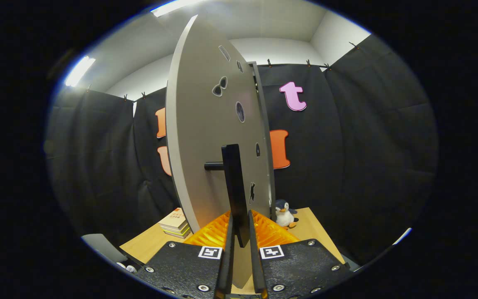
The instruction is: Open the shoe cabinet door, grab the shoes and put them into the shoe cabinet, then close the shoe cabinet door.
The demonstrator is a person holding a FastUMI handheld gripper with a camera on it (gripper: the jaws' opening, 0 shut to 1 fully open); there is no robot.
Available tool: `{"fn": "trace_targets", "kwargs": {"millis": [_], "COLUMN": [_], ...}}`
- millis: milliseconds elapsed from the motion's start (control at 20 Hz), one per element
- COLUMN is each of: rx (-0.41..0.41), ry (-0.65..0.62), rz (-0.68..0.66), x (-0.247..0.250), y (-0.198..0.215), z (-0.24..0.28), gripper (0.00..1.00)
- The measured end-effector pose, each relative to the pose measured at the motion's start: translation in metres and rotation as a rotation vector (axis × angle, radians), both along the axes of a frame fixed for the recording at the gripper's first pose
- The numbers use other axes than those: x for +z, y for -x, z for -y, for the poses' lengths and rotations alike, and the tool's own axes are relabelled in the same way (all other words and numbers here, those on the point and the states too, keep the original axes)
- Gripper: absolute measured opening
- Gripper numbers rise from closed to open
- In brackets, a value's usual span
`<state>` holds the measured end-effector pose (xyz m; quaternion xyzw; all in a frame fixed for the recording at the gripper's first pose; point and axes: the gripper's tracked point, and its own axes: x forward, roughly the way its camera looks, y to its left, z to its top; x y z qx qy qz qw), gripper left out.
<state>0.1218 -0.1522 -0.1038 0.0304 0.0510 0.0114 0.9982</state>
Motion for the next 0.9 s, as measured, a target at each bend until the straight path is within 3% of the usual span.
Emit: {"fn": "trace_targets", "kwargs": {"millis": [250,400,550,700,900], "rx": [-0.108,-0.189,-0.162,-0.165,-0.26], "ry": [0.029,0.061,0.006,0.049,0.086], "rz": [0.012,0.021,-0.004,0.005,0.009], "x": [0.001,0.003,-0.005,0.003,0.01], "y": [0.007,0.008,0.009,0.02,0.043], "z": [0.05,0.087,0.083,0.071,0.061], "gripper": [0.18,0.13,0.14,0.14,0.15]}}
